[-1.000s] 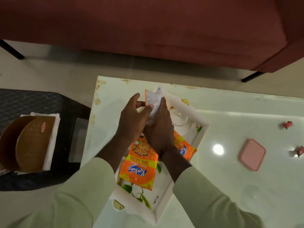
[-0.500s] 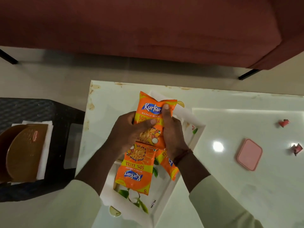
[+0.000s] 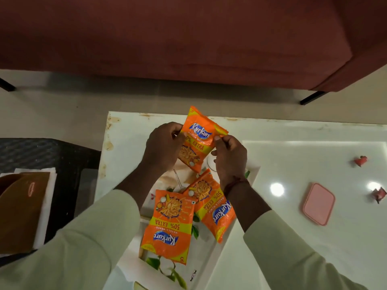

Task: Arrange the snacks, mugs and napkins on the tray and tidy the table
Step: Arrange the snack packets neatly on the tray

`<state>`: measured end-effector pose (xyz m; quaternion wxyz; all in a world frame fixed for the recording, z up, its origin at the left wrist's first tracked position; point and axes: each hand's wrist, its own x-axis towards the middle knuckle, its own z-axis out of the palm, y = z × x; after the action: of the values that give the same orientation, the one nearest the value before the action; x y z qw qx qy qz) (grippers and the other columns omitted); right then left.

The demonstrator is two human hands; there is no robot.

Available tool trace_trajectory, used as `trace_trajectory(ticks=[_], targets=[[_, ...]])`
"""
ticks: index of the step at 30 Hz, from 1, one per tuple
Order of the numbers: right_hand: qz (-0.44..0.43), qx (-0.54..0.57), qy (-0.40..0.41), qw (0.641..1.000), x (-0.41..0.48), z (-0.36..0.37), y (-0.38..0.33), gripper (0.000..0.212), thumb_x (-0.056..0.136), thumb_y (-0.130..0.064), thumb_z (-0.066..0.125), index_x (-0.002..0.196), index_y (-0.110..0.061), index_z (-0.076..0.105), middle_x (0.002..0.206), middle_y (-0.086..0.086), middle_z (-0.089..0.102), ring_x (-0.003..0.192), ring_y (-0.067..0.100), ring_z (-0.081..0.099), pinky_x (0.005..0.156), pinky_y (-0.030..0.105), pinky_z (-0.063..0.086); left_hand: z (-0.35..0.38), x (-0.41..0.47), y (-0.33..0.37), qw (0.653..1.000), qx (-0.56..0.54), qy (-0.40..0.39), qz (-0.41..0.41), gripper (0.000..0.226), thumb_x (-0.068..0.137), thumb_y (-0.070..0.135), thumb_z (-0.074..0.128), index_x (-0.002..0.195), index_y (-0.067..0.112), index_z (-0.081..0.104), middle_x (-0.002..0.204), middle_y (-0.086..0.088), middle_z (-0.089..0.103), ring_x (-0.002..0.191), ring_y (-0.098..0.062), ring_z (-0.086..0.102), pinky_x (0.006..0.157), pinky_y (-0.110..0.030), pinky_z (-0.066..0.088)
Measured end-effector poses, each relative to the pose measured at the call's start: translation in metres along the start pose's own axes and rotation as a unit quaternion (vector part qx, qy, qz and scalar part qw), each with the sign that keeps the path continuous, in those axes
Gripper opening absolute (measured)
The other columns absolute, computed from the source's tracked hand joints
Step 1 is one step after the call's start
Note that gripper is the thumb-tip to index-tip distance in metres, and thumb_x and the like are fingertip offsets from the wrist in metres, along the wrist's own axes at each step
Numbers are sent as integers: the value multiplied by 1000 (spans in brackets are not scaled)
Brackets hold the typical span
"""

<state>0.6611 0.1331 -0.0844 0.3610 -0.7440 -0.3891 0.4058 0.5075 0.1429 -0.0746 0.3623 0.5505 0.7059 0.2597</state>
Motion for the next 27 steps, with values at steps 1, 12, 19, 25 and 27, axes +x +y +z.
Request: trace_trajectory(ticks=[1, 12, 19, 25, 27], targets=[[11, -3, 6, 1000, 4, 2, 3, 23, 96, -33, 58, 75, -27, 62, 75, -4, 70, 78, 23, 70, 79, 49, 59, 3, 4, 0, 1000, 6, 4, -3, 29, 97, 32, 53, 115, 14, 67, 113, -3, 70, 97, -15, 65, 86, -35, 55], [37, -10, 42, 998, 29, 5, 28, 21, 90, -33, 67, 104, -17, 70, 98, 7, 75, 89, 26, 72, 86, 48, 58, 26, 10, -12, 997, 40, 65, -16, 29, 89, 36, 66, 110, 16, 71, 109, -1, 73, 89, -11, 65, 76, -26, 52], [-12, -89, 55, 994, -50, -67, 20, 14, 85, -41, 70, 96, -35, 64, 81, -23, 66, 80, -15, 60, 60, -1, 39, 4, -42, 2, 991, 63, 71, 97, 25, 91, 34, 62, 113, 23, 63, 108, 5, 67, 88, -8, 60, 72, -19, 45], [262, 79, 135, 952, -145, -82, 49, 24, 77, -36, 80, 95, -25, 70, 86, -6, 73, 70, 10, 71, 52, 21, 49, 14, -96, -5, 991, 104, -76, 32, 13, 93, 30, 57, 94, 25, 70, 89, 7, 72, 79, -13, 63, 69, -35, 53], [349, 145, 151, 913, -162, -74, 57, 25, 73, -35, 84, 91, -22, 72, 78, 0, 75, 53, 10, 68, 41, 25, 46, 22, -102, -13, 989, 121, -88, 9, 18, 95, 29, 54, 98, 23, 70, 93, 3, 73, 80, -18, 65, 70, -37, 54]])
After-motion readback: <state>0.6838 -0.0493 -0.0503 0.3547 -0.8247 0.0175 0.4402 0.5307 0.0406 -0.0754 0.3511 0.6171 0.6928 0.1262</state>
